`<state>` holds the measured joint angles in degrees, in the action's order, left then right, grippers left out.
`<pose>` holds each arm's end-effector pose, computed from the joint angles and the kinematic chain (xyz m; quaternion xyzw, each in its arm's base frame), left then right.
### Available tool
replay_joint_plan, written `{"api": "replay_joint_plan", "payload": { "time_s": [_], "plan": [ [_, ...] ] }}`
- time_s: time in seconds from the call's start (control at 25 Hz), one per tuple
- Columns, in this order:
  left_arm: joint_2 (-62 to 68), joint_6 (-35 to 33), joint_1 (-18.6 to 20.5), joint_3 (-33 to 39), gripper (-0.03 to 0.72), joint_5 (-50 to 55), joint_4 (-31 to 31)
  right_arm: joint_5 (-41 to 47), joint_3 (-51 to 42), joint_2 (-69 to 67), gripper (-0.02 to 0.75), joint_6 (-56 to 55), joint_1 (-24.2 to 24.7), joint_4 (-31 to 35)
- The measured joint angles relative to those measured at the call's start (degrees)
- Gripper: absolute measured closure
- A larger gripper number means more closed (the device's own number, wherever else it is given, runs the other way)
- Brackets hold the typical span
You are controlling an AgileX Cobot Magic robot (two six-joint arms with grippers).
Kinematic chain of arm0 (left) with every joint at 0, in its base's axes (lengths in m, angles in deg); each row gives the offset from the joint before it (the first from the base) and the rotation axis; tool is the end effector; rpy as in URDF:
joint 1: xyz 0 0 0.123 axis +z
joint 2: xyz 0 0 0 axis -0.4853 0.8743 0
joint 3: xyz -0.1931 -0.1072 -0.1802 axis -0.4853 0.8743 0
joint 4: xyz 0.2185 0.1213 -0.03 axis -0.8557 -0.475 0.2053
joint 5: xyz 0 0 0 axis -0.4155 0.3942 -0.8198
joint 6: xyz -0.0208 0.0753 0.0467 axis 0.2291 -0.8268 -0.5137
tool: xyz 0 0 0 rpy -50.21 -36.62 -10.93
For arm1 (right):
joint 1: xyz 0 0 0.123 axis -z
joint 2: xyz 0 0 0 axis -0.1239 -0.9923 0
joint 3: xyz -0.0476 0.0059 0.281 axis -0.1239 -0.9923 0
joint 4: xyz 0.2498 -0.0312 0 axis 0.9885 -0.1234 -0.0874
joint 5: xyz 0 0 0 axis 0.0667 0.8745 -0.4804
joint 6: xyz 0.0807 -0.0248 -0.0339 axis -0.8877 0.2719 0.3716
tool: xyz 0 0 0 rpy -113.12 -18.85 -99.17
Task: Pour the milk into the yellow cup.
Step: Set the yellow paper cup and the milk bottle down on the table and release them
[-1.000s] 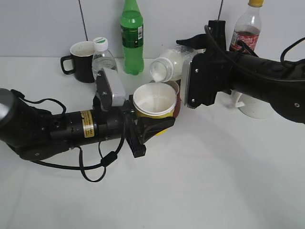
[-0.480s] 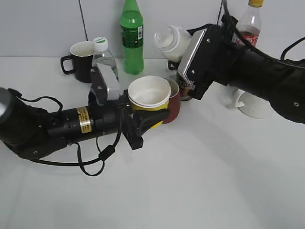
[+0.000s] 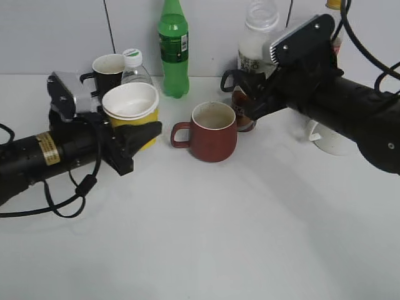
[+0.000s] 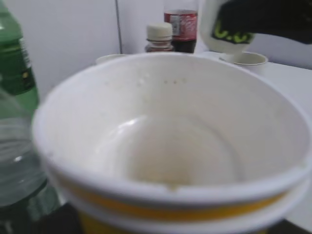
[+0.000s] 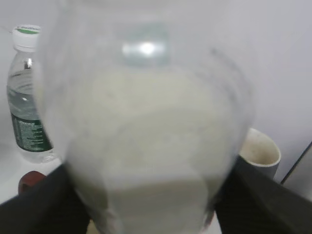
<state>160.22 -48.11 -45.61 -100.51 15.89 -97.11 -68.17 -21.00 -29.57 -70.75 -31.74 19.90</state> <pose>0.2900 -0.1435 0.1257 0.3315 0.6696 -0.3076 0.5892 0.3106 0.1540 0.1853 -0.2862 0.6925 0.1028 0.6542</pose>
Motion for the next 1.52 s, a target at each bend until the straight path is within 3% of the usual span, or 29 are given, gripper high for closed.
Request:
{"api": "replay_joint_plan", "payload": {
  "time_s": [0.2,0.48,0.76,1.24,1.52],
  "plan": [
    [-0.5,0.0,4.4,3.2,0.351,0.8,0.6,-3.5,-6.6,0.0,0.253,-7.2,2.9,0.6],
    [1.3,-2.4,5.1,3.6,0.351,3.3,5.6,-4.2,-11.2,-1.4,0.253,-8.9,5.2,2.0],
    [7.2,-5.6,5.1,3.6,0.351,0.3,9.7,-11.2,-11.2,-9.9,0.253,-9.1,5.3,2.6],
    [14.5,-6.9,5.1,-5.8,0.352,0.1,7.8,-13.9,-9.8,-16.7,0.253,-9.6,5.3,2.6],
    [16.9,-4.8,5.1,-7.3,0.352,0.3,6.0,-14.4,-9.8,-16.7,0.255,-9.6,5.3,2.6]
  ]
}}
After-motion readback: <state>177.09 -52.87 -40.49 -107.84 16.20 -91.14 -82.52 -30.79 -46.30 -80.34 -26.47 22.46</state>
